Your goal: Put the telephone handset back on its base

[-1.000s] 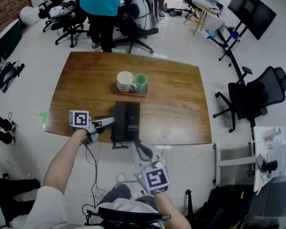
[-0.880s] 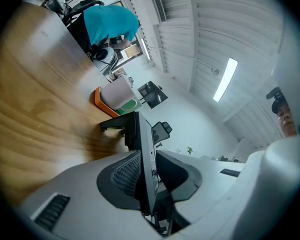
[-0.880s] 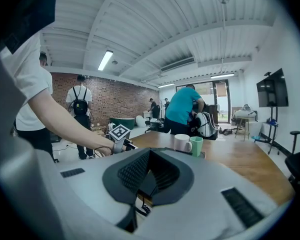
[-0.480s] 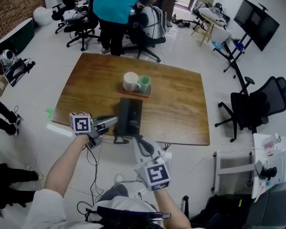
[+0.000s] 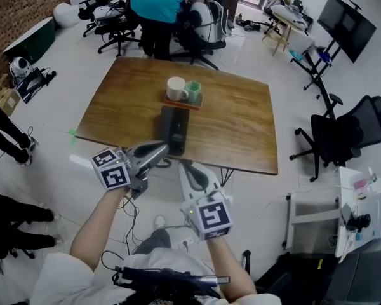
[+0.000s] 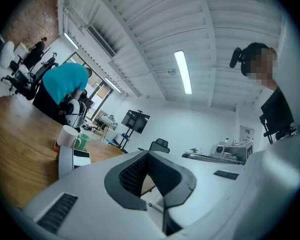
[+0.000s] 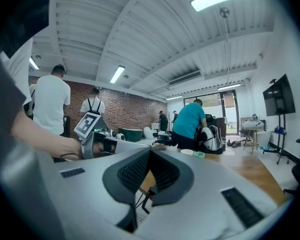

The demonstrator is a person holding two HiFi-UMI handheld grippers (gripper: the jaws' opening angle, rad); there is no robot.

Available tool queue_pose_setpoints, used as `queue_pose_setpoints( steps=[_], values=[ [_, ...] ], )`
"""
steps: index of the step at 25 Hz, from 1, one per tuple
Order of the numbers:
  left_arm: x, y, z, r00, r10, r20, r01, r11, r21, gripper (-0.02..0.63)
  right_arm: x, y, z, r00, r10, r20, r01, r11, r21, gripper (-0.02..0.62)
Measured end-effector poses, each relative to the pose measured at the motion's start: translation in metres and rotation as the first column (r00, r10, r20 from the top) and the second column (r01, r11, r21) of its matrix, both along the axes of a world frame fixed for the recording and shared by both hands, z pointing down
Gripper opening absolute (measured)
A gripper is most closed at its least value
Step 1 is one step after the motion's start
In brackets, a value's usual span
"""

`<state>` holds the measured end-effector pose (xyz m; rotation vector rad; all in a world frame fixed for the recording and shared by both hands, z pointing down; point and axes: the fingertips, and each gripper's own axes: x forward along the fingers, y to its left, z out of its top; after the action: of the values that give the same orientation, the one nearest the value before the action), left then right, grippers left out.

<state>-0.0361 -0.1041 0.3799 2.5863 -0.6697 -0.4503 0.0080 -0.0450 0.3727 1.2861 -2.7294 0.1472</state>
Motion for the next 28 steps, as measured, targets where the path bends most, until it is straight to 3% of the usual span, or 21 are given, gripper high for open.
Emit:
queue_pose_setpoints(
  steps=[8, 15, 19, 25, 28],
  values=[
    [0.030, 0.093, -0.035, 0.992, -0.104, 0.074, 0.092, 0.984, 0.150, -0.014, 0.010, 0.060, -0.009, 0.998, -0.069, 0.008, 0.069, 0.995, 0.068, 0.003],
    [0.042, 0.165, -0.046, 0.951, -0.268, 0.153, 0.222, 0.939, 0.261, -0.014, 0.014, 0.118, -0.012, 0.994, -0.102, 0.028, 0.099, 0.991, 0.087, 0.003],
    [0.042, 0.197, -0.048, 0.926, -0.333, 0.175, 0.276, 0.917, 0.288, -0.014, 0.016, 0.148, -0.014, 0.994, -0.105, 0.016, 0.103, 0.990, 0.099, 0.003],
    [0.047, 0.244, -0.048, 0.910, -0.370, 0.186, 0.306, 0.903, 0.300, -0.014, 0.031, 0.191, -0.013, 0.997, -0.075, 0.006, 0.074, 0.990, 0.116, 0.003],
    [0.051, 0.265, -0.050, 0.885, -0.410, 0.221, 0.332, 0.888, 0.319, -0.014, 0.035, 0.211, -0.013, 0.998, -0.069, 0.009, 0.068, 0.990, 0.124, 0.003]
  ],
)
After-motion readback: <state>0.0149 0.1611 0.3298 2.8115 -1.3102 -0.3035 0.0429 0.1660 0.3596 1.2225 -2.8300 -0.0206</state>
